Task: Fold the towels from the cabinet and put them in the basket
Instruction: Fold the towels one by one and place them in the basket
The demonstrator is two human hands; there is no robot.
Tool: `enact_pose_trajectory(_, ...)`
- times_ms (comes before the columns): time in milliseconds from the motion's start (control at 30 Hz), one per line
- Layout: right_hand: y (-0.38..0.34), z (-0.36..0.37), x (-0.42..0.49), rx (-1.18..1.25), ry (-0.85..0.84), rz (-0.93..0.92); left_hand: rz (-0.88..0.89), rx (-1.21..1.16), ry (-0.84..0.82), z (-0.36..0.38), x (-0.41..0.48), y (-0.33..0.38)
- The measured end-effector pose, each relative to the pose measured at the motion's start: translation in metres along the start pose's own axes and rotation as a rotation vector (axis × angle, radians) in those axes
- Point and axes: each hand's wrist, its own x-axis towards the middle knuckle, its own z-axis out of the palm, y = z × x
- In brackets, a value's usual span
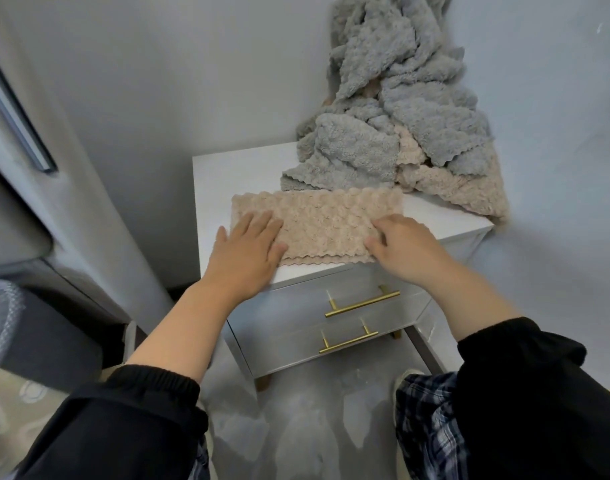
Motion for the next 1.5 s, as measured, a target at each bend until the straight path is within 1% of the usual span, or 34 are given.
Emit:
enact_pose_trajectory(67, -0.002, 0.003, 0.010, 0.009, -0.065, 0.003, -0.075, 0.028, 0.000, 0.000, 0.002, 0.000)
enact_pose_trajectory(133, -0.003, 0.006, 0.017, 0.015, -0.057, -0.009, -0.129, 0.045, 0.009, 0.001, 0.004, 0.001)
enact_pose_trajectory(200, -0.002, 0.006, 0.022, 0.022, -0.033, -0.026, -0.134, 0.069, 0.043, 0.002, 0.004, 0.002)
enact_pose_trajectory(267, 0.000, 0.000, 0.023, 0.067, -0.056, -0.041, -0.096, 0.109, 0.110, 0.001, 0.005, 0.002)
enact_pose_trajectory(333, 0.006, -0.011, 0.021, 0.176, -0.083, -0.033, -0.018, 0.106, 0.176, -0.001, 0.005, 0.001)
enact_pose_trajectory(400, 0.018, -0.020, 0.016, 0.226, -0.096, -0.015, 0.073, 0.062, 0.210, -0.003, 0.005, 0.004)
enact_pose_trajectory(467, 0.028, -0.027, 0.010, 0.218, -0.090, -0.002, 0.127, 0.017, 0.214, -0.003, 0.004, 0.008)
enact_pose_trajectory(533, 0.031, -0.029, 0.006, 0.214, -0.050, 0.006, 0.116, -0.009, 0.163, 0.000, 0.005, 0.008)
enact_pose_trajectory(633, 0.030, -0.024, 0.005, 0.243, 0.045, 0.035, 0.074, 0.036, 0.094, 0.005, 0.006, 0.008)
enact_pose_trajectory(733, 0.028, -0.022, 0.004, 0.280, 0.117, 0.072, 0.068, 0.052, 0.088, 0.006, 0.008, 0.010)
enact_pose_trajectory(833, 0.027, -0.025, 0.004, 0.261, 0.169, 0.088, 0.063, 0.049, 0.091, 0.005, 0.008, 0.010)
enact_pose_trajectory(933, 0.025, -0.033, 0.003, 0.251, 0.278, 0.068, 0.064, 0.032, 0.095, 0.006, 0.007, 0.010)
enact_pose_trajectory(1000, 0.026, -0.038, 0.002, 0.225, 0.324, 0.014, 0.067, 0.023, 0.098, 0.007, 0.008, 0.010)
enact_pose_trajectory(1067, 0.027, -0.037, 0.001, 0.170, 0.273, -0.039, 0.071, 0.024, 0.098, 0.008, 0.009, 0.009)
enact_pose_trajectory(1167, 0.027, -0.028, 0.000, 0.113, 0.097, -0.048, 0.081, 0.009, 0.100, 0.007, 0.008, 0.008)
enact_pose_trajectory(1200, 0.028, -0.024, 0.001, 0.107, 0.068, -0.047, 0.084, -0.013, 0.107, 0.006, 0.008, 0.007)
enact_pose_trajectory(1267, 0.028, -0.022, 0.003, 0.096, 0.057, -0.053, 0.123, -0.080, 0.151, 0.002, 0.007, 0.003)
enact_pose_trajectory(1333, 0.028, -0.023, 0.003, 0.089, 0.043, -0.059, 0.191, -0.152, 0.230, -0.002, 0.006, -0.002)
enact_pose_trajectory(1400, 0.028, -0.023, 0.003, 0.087, 0.031, -0.058, 0.239, -0.158, 0.322, -0.004, 0.004, -0.006)
enact_pose_trajectory(1500, 0.028, -0.021, 0.003, 0.073, 0.043, -0.046, 0.228, -0.149, 0.399, -0.008, 0.000, -0.008)
